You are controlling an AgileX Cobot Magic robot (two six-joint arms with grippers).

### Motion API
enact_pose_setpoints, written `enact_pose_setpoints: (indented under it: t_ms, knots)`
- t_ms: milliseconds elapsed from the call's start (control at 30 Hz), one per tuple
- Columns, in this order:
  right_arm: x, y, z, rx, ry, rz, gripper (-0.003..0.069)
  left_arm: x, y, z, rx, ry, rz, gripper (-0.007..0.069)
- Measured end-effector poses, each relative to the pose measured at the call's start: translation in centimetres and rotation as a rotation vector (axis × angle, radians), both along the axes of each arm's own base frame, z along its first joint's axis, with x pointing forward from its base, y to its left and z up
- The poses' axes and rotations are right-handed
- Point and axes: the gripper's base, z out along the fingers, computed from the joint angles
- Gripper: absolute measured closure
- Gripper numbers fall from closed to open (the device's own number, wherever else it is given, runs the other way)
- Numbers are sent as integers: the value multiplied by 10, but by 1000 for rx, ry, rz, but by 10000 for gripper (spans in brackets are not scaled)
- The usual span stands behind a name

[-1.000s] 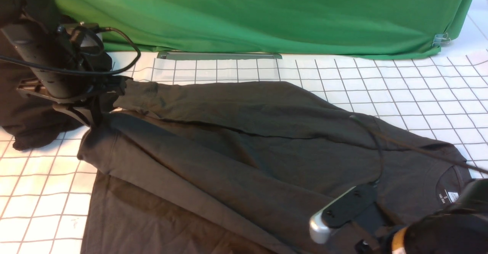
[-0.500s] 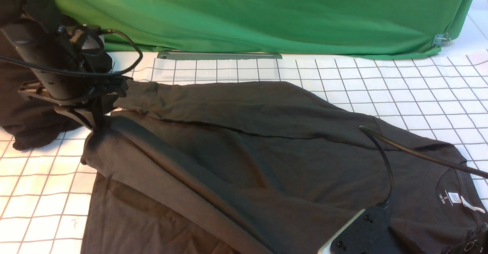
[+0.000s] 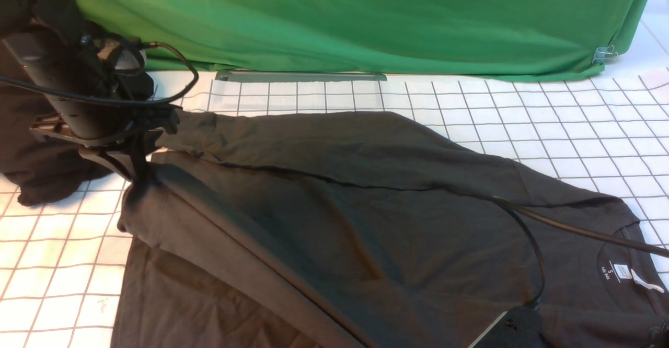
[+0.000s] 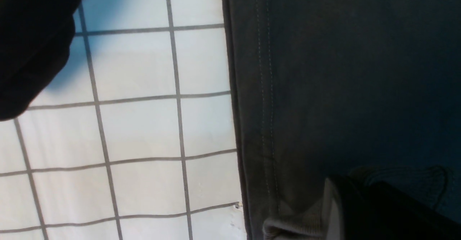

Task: Fold a long-sleeved shirt over a white checkered tablecloth.
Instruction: 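Fold the left side of the black T-shirt inward over its body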

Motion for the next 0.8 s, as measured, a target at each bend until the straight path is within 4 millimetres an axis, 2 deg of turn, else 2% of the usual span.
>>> enact_pose_setpoints:
  t_ms: [100,333,400,533,633,667,800]
  knots:
    - [-4,-2,-1,-24,37,2,591,1,1,0,9,-16,-1,610]
    - [-5,-2,-1,-25,41,5,445,2,1,0,13,-23,-11,585]
    - [-4,-2,-1,-25,33,2,435,2,1,0,14,-23,-18,568]
    - [2,2,0,27,-22,-48,407,2,1,0,15,-24,-24,463]
    - [6,7,2,84,-59,-70,370,2,1,0,15,-24,-24,414]
    - [10,12,3,133,-92,-82,316,2,1,0,15,-24,-24,387]
    - [16,19,-4,135,-116,-71,195,2,1,1,15,-24,-24,364]
